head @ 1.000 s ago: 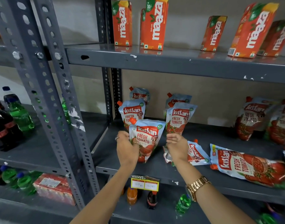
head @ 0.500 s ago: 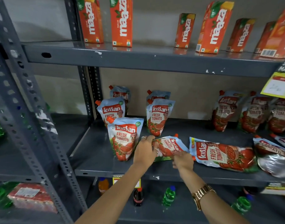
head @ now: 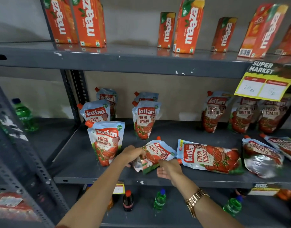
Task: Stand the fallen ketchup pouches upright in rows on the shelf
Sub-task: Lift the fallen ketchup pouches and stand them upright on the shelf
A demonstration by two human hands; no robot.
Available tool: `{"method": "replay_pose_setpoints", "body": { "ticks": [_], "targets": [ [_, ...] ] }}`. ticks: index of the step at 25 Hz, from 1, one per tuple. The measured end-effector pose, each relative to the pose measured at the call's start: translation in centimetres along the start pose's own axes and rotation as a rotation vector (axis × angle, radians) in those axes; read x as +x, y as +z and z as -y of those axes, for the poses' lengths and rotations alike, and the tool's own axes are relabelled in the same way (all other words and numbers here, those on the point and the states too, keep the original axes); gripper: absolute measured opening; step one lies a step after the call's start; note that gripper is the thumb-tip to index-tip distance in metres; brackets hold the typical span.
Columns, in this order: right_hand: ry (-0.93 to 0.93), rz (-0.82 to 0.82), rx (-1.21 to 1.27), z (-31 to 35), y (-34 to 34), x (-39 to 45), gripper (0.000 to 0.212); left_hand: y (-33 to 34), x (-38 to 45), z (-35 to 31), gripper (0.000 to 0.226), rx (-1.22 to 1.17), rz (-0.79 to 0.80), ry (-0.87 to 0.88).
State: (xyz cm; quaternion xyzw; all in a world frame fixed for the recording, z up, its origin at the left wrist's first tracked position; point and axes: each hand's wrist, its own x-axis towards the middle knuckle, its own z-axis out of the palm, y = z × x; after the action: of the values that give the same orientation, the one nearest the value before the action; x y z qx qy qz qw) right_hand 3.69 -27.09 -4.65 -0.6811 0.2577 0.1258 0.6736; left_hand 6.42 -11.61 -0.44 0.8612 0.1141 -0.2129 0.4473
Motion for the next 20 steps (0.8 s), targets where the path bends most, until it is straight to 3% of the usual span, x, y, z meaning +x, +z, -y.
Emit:
{"method": "replay_pose_setpoints", "body": {
  "ticks": [3,6,8,15,20],
  "targets": [
    [-0.002,-0.001,0.029,-0.1,-0.3,0.0,0.017,-0.4,-0.8,0.4,0.038,0.026,0.190,-0.075],
    [-0.041,-0.021,0.046,-0.5,-0.3,0.0,0.013,0.5,-1.5,0.6,0.028,-0.157,0.321,-0.087],
    [-0.122,-0.039,0.015,-0.3,-0.6,0.0,0.021,1.0,-1.5,0.8,0.029,-0.142,0.254,0.002],
    [-0.430,-0.045,-0.198,2.2,-1.5,-0.6,0.036,3.7,-1.0,0.9,0.067,-0.149,-0.096,0.422],
    [-0.514,-0.093,-0.413,1.6,-2.8,-0.2,0.043,6.4,0.0,2.0,0.049,-0.209,-0.267,0.442]
  ]
}}
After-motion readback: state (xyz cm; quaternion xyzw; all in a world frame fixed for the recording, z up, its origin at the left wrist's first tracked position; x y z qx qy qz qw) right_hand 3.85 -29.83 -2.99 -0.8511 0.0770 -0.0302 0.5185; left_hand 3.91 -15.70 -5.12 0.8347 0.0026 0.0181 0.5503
